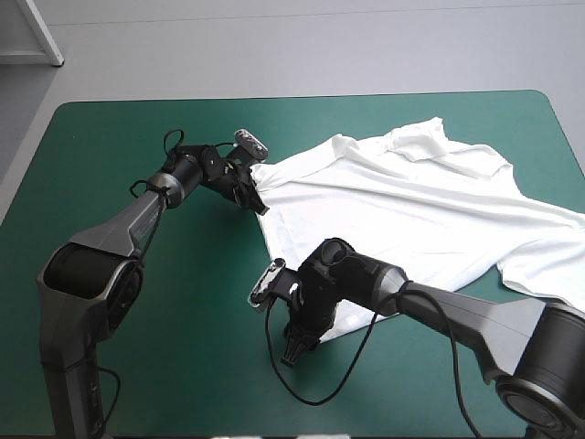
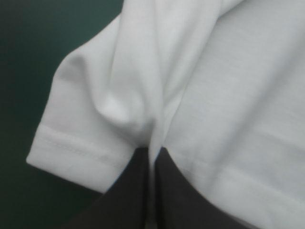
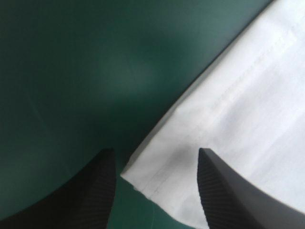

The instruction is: Fold the cloth

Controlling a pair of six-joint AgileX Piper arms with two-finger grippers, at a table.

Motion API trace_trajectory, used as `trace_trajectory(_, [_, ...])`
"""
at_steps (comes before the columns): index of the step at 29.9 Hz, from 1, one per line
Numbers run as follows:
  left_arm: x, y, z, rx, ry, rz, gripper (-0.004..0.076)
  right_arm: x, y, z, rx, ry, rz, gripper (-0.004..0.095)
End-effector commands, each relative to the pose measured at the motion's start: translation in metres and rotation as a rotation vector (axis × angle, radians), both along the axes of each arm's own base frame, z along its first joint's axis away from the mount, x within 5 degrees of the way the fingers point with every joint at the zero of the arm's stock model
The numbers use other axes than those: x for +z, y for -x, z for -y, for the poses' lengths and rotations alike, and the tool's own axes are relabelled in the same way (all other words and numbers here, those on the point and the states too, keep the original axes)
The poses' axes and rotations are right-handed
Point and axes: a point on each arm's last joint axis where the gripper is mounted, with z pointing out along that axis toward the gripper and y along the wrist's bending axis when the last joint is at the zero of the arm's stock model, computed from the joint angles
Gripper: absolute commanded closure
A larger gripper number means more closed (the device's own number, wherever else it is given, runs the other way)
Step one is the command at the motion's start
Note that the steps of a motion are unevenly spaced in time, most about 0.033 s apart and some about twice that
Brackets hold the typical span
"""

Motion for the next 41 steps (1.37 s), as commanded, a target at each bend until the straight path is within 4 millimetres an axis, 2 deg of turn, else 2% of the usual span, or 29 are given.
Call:
trace_trajectory(1, [0.036, 0.004, 0.0, 0.006, 0.036, 0.069, 0.0705, 0.007, 0.0, -0.003, 0.001, -0.027, 0.013, 0.0417])
trace_trajectory(5, [0.036, 0.004, 0.0, 0.005, 0.035, 0.064, 0.0705, -0.005, -0.004, -0.003, -0.007, 0.04, 0.008, 0.0437])
trace_trajectory(7, [0.036, 0.005, 0.0, 0.003, 0.032, 0.06, 0.0705, -0.007, -0.005, -0.002, -0.008, 0.054, 0.014, 0.0498])
trace_trajectory(8, [0.036, 0.005, 0.0, 0.003, 0.032, 0.06, 0.0705, -0.007, -0.005, -0.002, -0.009, 0.061, 0.011, 0.0547])
trace_trajectory(12, [0.036, 0.005, 0.0, 0.002, 0.03, 0.058, 0.0705, -0.008, -0.002, 0.002, -0.006, 0.106, -0.016, 0.0902])
trace_trajectory(17, [0.036, 0.006, 0.0, 0.013, 0.04, 0.037, 0.0705, 0.006, -0.005, 0.004, -0.032, 0.058, 0.054, 0.0907])
trace_trajectory(19, [0.038, 0.008, -0.001, 0.032, 0.046, 0.026, 0.0705, 0.026, -0.01, 0.011, -0.066, 0.008, 0.154, 0.0907])
trace_trajectory(22, [0.05, 0.008, -0.004, 0.082, 0.087, 0.035, 0.0705, 0.058, -0.019, 0.036, -0.16, -0.054, 0.249, 0.0907])
trace_trajectory(28, [0.097, 0.008, -0.029, 0.185, 0.209, 0.092, 0.0705, 0.117, -0.047, 0.116, -0.433, -0.188, 0.382, 0.0907])
trace_trajectory(31, [0.128, 0.011, -0.047, 0.231, 0.296, 0.118, 0.0705, 0.142, -0.051, 0.158, -0.544, -0.238, 0.476, 0.0908])
trace_trajectory(33, [0.147, 0.013, -0.056, 0.254, 0.355, 0.148, 0.0705, 0.154, -0.051, 0.178, -0.589, -0.26, 0.526, 0.0908])
trace_trajectory(36, [0.181, 0.022, -0.07, 0.271, 0.408, 0.223, 0.0705, 0.169, -0.047, 0.201, -0.65, -0.3, 0.597, 0.0908])
trace_trajectory(41, [0.245, 0.047, -0.088, 0.297, 0.466, 0.378, 0.0705, 0.199, -0.038, 0.221, -0.701, -0.379, 0.728, 0.0908])
